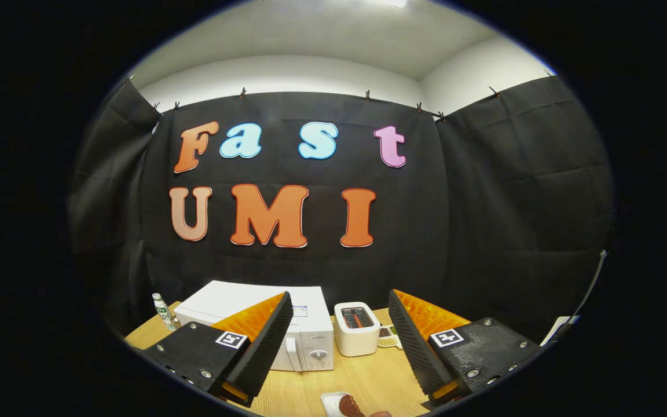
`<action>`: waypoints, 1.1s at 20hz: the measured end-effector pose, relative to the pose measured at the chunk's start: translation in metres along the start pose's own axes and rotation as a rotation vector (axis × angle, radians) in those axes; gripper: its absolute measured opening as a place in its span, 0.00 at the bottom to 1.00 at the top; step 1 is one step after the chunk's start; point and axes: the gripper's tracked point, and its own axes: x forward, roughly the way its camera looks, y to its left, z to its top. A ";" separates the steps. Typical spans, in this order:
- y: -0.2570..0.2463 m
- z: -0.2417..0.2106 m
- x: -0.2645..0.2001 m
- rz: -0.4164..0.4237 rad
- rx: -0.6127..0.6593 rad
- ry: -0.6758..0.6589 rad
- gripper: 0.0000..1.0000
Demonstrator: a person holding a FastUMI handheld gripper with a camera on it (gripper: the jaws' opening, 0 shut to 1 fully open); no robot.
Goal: Open the microwave, put the food inside, and close the microwave door.
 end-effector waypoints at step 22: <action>0.075 -0.167 0.078 0.155 -0.033 0.204 0.99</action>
